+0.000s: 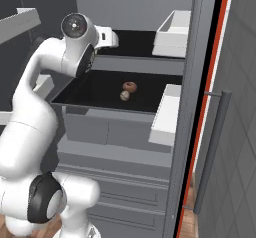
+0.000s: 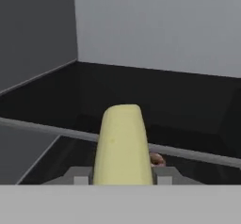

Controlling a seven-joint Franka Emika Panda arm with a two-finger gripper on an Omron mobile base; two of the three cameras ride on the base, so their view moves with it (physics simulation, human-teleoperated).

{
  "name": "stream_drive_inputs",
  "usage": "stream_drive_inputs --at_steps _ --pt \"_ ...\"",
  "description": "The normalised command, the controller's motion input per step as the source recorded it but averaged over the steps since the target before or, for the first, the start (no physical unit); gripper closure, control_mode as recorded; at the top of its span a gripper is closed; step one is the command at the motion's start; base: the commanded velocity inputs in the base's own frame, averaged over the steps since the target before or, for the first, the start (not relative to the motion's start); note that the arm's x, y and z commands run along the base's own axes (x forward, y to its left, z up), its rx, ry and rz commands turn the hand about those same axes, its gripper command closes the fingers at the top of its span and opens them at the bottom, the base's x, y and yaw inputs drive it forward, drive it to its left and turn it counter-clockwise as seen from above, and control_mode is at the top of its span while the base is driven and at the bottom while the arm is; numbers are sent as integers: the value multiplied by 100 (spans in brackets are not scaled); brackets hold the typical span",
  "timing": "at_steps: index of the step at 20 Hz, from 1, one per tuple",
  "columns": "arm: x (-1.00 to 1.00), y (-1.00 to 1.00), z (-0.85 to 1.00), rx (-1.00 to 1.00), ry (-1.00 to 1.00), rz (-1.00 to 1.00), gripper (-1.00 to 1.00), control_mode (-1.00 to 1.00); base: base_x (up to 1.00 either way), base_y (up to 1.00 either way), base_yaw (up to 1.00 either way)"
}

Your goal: Pick the egg and butter from the fridge and place them by the bowl for mixing.

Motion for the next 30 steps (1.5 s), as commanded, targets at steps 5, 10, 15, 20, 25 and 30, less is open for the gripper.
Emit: stream_drive_inputs --at_steps 5,10,15,20,25,30 --pt "-100 -18 0 0 4 -20 100 -100 0 0 0" --pt "-100 -33 -8 0 1 -10 100 -100 0 0 0" --pt "-100 -5 -14 0 17 -11 100 -100 0 0 0" --pt "-100 0 -8 0 17 -5 100 -100 0 0 0" --pt "-100 0 0 1 16 -1 100 -100 0 0 0" --pt "-94 0 -3 2 16 0 100 -100 0 0 0"
